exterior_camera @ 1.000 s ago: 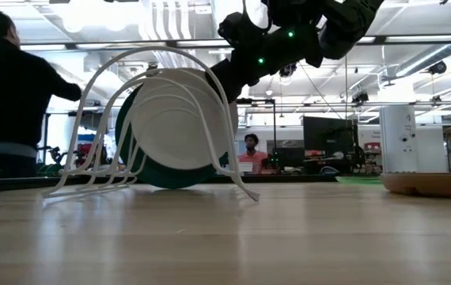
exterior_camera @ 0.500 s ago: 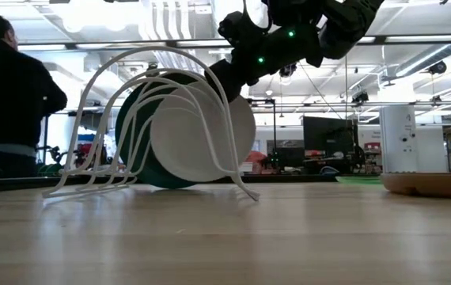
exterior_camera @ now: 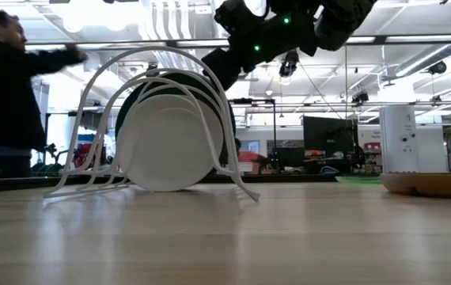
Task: Sort dishes
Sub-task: Put the brown plate in the dish rack
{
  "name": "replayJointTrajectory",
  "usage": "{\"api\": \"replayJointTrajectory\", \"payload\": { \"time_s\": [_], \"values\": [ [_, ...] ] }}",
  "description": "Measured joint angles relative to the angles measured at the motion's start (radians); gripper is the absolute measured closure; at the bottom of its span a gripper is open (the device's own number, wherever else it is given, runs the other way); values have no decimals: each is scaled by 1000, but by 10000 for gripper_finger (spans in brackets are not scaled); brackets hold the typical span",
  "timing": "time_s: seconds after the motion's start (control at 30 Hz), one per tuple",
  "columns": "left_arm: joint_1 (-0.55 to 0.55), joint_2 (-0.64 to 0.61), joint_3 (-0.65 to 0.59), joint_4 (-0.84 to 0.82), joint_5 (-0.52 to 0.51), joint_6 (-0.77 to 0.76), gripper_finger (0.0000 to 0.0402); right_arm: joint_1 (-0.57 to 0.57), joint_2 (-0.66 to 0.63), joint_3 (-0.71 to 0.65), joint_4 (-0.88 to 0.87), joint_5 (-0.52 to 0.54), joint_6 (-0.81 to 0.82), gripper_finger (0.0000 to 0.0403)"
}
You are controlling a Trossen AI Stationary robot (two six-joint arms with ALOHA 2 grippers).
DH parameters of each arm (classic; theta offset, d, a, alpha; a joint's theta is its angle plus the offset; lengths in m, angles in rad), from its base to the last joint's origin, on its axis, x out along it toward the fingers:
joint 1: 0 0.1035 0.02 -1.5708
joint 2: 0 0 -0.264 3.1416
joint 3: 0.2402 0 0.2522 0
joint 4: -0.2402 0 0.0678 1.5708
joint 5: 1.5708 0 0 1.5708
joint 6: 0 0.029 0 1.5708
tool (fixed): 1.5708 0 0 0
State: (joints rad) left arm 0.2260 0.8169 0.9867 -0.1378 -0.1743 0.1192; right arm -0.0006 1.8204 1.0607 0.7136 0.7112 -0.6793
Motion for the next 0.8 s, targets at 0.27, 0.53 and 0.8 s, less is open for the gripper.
{"api": "replayJointTrajectory", "payload": {
  "time_s": [0.27, 0.53, 0.8],
  "values": [
    [0, 0, 0, -20, 0, 0, 401, 41, -58, -41, -70, 81, 14, 246],
    [0, 5, -2, -59, 0, -16, 401, 65, -242, -113, -411, 75, 311, 251],
    [0, 29, -2, -101, 1, -35, 401, 56, -494, -130, -992, -56, 757, 237]
  ]
}}
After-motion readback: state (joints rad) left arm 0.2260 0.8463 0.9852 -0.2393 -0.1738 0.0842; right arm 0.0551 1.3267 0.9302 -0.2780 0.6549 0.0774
